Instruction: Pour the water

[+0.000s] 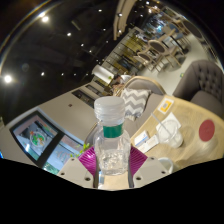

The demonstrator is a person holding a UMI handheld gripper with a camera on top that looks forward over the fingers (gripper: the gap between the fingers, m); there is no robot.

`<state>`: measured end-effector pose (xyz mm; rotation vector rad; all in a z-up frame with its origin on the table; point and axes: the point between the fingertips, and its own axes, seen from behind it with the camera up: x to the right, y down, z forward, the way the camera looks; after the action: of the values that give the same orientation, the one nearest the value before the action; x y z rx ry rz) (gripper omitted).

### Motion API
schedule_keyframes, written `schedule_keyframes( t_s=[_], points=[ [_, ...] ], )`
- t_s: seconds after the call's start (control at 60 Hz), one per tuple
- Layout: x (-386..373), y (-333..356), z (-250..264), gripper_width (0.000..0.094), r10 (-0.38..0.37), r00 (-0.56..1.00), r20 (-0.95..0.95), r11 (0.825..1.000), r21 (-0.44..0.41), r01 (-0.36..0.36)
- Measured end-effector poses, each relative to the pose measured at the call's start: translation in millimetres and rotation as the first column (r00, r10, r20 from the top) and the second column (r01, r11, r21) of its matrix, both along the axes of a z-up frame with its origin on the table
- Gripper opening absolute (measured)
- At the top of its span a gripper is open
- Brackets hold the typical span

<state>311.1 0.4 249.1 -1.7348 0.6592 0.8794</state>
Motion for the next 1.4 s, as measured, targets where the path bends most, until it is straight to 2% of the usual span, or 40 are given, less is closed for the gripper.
schedule_keyframes(
  t_s=[0.1, 0.183, 0.283, 0.367, 0.583, 0.817, 0.85, 0.9, 0.983, 1.033, 1.117, 1.167, 1.233, 1.4],
  points=[
    [64.4, -3.0, 6.7, 0.0394, -0.046, 0.953, 0.299, 0.998, 0.045, 0.034],
    [111.8, -3.9, -7.8, 0.0394, -0.085, 0.853, 0.515, 0.996, 0.035, 0.078],
    [170.5, -3.0, -37.4, 0.0393, -0.094, 0.732, 0.675, 0.993, 0.013, 0.115],
    [200.9, -3.7, -77.9, 0.0397, -0.065, 0.671, 0.739, 0.990, -0.036, 0.134],
    [231.1, -5.5, -169.8, 0.0403, 0.041, 0.599, 0.800, 0.981, -0.145, 0.127],
    [237.2, -13.7, -230.4, 0.0413, 0.087, 0.614, 0.784, 0.966, -0.216, 0.139],
    [237.7, -15.0, -226.9, 0.0422, 0.057, 0.614, 0.787, 0.974, -0.179, 0.139],
    [239.3, -17.4, -229.4, 0.0443, 0.045, 0.624, 0.780, 0.974, -0.172, 0.144],
    [236.3, -17.9, -231.8, 0.0482, 0.050, 0.625, 0.779, 0.972, -0.181, 0.148],
    [237.8, -23.8, -237.9, 0.0517, 0.076, 0.624, 0.778, 0.963, -0.219, 0.155],
    [235.7, -34.5, -243.2, 0.0750, 0.123, 0.639, 0.759, 0.943, -0.291, 0.164],
    [236.4, -41.7, -242.7, 0.0854, 0.139, 0.658, 0.740, 0.933, -0.320, 0.163],
    [234.9, -62.8, -229.2, 0.0851, 0.147, 0.674, 0.724, 0.919, -0.352, 0.178],
    [224.2, -118.5, -180.9, 0.0853, 0.190, 0.633, 0.750, 0.899, -0.392, 0.194]
  ],
)
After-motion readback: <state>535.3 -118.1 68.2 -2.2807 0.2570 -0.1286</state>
